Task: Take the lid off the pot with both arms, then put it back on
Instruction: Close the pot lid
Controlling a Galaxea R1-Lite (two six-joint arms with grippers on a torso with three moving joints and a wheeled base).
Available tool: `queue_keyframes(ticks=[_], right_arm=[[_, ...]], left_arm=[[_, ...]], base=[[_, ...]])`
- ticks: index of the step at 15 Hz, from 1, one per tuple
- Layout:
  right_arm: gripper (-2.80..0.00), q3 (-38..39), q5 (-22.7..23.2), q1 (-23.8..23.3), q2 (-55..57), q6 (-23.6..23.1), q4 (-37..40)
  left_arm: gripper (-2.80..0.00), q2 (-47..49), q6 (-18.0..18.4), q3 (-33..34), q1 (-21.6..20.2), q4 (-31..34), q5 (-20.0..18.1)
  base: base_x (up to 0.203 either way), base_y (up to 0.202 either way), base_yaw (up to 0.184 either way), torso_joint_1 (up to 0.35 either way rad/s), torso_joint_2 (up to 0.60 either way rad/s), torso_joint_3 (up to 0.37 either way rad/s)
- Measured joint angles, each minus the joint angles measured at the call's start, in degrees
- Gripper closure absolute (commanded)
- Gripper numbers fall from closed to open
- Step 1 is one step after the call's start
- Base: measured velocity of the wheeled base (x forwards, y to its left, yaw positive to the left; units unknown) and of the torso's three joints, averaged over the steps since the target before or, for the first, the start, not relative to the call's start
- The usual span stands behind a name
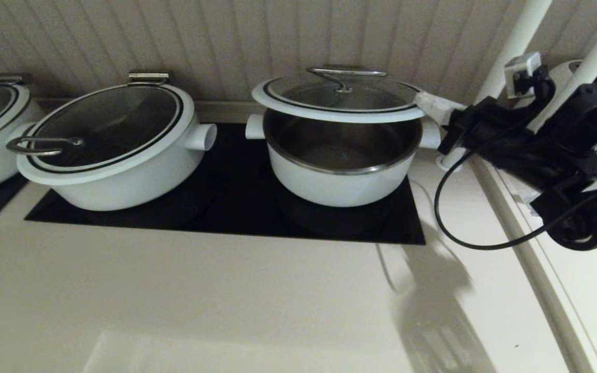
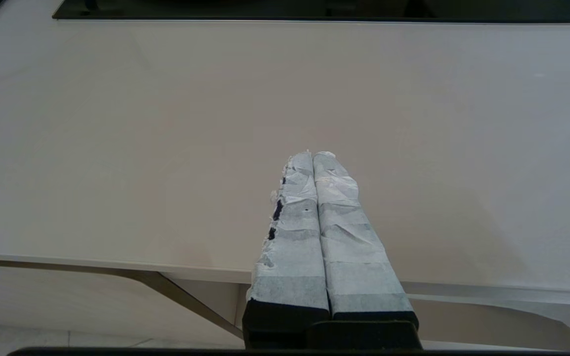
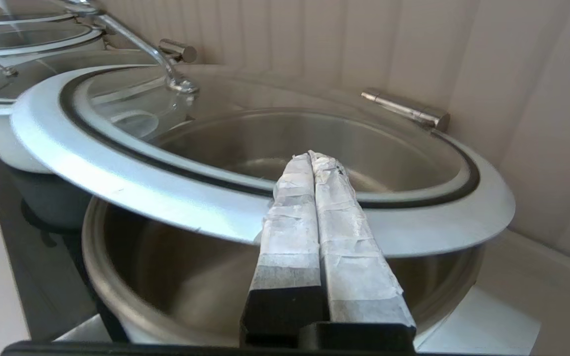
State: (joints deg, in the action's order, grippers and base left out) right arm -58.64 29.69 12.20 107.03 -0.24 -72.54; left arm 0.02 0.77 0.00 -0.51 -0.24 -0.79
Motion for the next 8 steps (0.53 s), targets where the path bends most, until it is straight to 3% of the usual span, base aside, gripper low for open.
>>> queue_keyframes(ticks=[8], right_arm=[[0.00, 3.12, -0.01, 0.69, 0.70, -0.06, -2.01]], left_arm=[[0.00, 0.00, 0.00, 0.00, 0.00, 0.00, 0.02]], base=[[0.000, 0.000, 0.000, 0.000, 0.00, 0.000]])
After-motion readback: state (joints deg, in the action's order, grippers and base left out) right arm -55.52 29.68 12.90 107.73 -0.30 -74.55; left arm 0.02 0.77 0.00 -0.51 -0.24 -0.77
